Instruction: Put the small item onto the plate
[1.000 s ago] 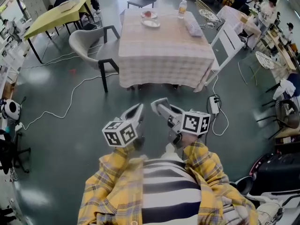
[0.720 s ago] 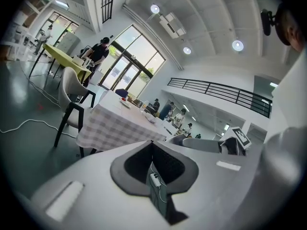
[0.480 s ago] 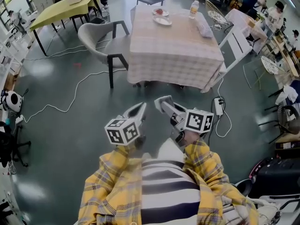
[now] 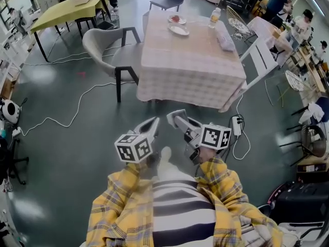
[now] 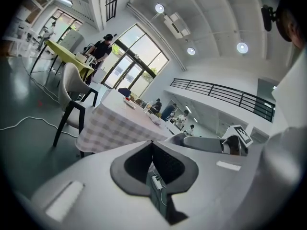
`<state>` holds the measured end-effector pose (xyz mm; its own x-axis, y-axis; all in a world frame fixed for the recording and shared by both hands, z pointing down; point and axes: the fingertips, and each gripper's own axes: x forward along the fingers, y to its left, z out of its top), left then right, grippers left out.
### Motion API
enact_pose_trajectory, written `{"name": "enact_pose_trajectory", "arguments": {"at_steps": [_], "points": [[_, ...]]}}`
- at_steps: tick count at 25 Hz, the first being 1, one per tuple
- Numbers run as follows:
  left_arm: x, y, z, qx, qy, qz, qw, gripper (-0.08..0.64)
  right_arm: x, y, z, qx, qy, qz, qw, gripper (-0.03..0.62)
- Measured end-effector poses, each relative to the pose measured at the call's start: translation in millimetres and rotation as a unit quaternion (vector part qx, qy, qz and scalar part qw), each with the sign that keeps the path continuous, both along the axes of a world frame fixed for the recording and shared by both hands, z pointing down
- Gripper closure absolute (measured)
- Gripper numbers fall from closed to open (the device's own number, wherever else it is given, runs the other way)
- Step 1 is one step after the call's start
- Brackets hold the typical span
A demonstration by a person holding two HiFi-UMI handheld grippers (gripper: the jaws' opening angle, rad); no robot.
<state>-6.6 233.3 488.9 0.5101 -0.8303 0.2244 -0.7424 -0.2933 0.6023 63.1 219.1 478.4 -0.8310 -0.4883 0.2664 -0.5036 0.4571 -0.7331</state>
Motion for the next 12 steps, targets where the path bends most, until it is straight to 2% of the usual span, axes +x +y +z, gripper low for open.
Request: {"name": "enact_pose_trajectory", "arguments": {"at_steps": [12], "points": [[-1.5,-97.6,2.2,-0.016,-0.010,-0.002,0.9998,0.571,1.1,-99.7,-3.1,-0.008,-0.011,-0.003,1.000,0.489]]}}
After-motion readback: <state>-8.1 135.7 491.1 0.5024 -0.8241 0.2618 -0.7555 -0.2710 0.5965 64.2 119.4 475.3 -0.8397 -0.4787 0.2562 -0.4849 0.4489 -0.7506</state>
